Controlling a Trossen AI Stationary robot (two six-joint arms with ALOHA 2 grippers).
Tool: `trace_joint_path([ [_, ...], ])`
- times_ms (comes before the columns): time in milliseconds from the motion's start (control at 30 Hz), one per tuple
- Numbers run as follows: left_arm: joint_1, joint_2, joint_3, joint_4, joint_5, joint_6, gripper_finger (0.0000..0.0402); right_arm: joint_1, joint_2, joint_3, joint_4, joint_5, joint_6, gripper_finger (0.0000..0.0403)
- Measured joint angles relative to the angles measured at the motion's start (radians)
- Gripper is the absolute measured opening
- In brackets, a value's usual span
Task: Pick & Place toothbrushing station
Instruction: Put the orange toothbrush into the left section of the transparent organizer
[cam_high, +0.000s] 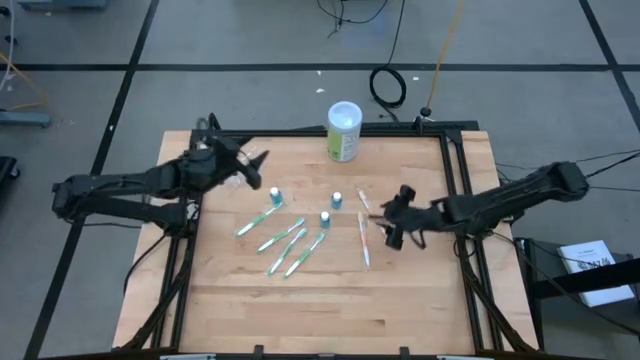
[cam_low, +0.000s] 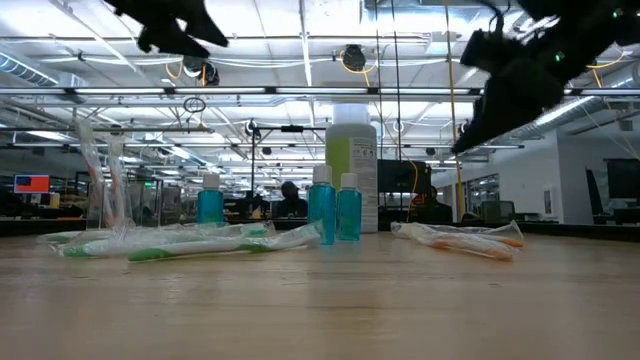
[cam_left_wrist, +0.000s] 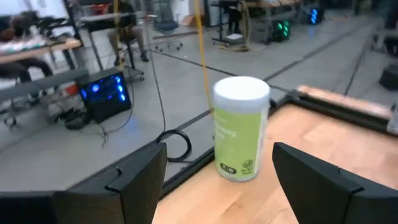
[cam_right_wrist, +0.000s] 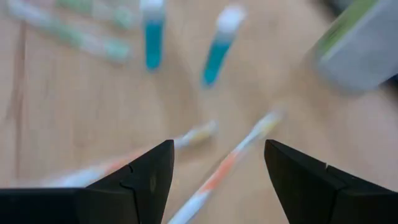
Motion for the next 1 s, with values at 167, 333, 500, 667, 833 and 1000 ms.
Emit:
trace_joint_path([
  [167,-0.007,0.132,-0.001,0.144,0.006,0.086,0.0299,0.017,0.185,0.0,-0.013,0.0,0.167,0.0242],
  [333,-0.006,0.223,-0.001,0.255,0.007,0.125,0.0298,0.017,0.266,0.0,-0.005,0.0,0.261,0.0242],
  [500,-0.006,0.264,-0.001,0.3,0.008,0.116,0.0299,0.014,0.313,0.0,0.0,0.001,0.292,0.0242],
  [667,-0.013,0.269,0.0,0.305,0.094,0.094,0.0298,0.012,0.369,0.002,0.005,0.011,0.318,0.0242],
  [833,-0.018,0.269,-0.001,0.305,0.259,0.093,0.0298,0.008,0.383,0.003,0.008,0.011,0.317,0.0242],
  [1000,-0.025,0.258,-0.001,0.297,0.271,0.091,0.0298,-0.001,0.375,0.003,-0.007,0.007,0.288,0.0239],
])
